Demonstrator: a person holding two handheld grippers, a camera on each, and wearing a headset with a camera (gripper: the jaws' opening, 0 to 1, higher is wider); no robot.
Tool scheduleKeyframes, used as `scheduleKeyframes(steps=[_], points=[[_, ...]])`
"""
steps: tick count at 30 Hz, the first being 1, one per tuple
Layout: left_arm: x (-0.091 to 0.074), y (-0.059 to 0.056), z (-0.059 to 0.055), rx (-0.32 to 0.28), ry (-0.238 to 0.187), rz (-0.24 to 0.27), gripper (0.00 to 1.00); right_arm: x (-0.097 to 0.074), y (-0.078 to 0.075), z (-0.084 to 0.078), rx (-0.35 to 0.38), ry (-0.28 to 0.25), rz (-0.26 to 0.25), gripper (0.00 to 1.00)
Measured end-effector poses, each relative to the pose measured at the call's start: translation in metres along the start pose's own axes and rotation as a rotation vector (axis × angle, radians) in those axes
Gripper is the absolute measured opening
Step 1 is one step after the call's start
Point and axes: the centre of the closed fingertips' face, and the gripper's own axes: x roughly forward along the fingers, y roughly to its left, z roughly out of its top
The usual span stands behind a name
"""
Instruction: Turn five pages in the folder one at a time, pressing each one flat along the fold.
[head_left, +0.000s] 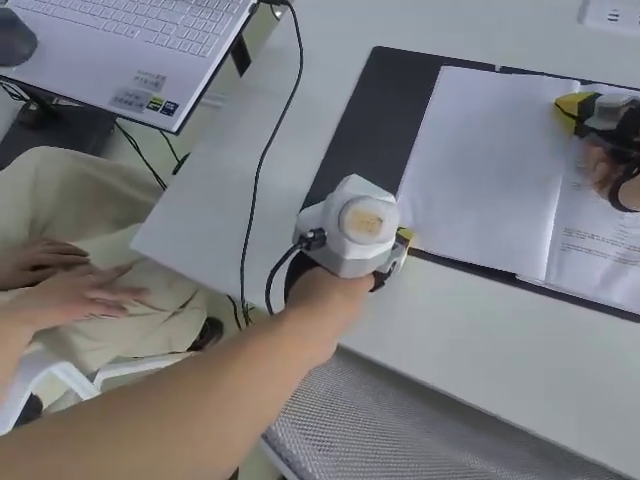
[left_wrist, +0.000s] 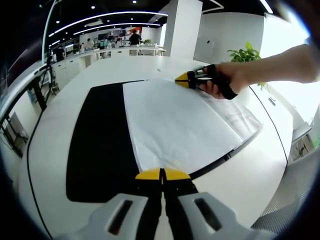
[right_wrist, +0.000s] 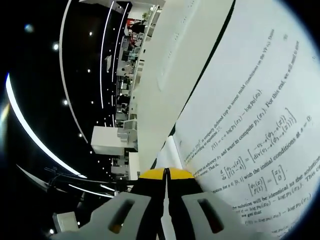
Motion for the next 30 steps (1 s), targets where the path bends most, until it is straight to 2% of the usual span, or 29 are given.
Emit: scheduleKeyframes(steps=[5,8,12,15,21,26,30], points=[[-0.002,-0.001,0.0,-0.003,-0.012,0.002,0.0,0.008,0.002,0.015,0.009,-0.043,0.01,0.0],[-0.003,-0.002,0.0,-0.003,-0.013,0.0,0.0,0.012,0.005,0.027,-0.007,-0.102,0.029,0.0],[-0.003,-0.001,0.0,-0.004,-0.011,0.0,0.0,0.011,0.005,0.025,0.001,-0.099,0.027,0.0],[-0.004,-0.002,0.001,-0.003,-0.011,0.0,0.0,0.01,0.003,0.023,-0.011,-0.081,0.017,0.0],[-0.003,-0.002,0.0,0.01,-0.003,-0.005,0.0,-0.002,-0.003,0.004,-0.012,0.018,0.009,0.0],[-0.003,-0.002,0.0,0.029,0.007,-0.009,0.0,-0.015,-0.007,-0.012,-0.017,0.077,0.007,0.0],[-0.003,-0.003,0.0,0.045,0.014,-0.009,0.0,-0.025,-0.008,-0.023,-0.011,0.101,0.016,0.0]])
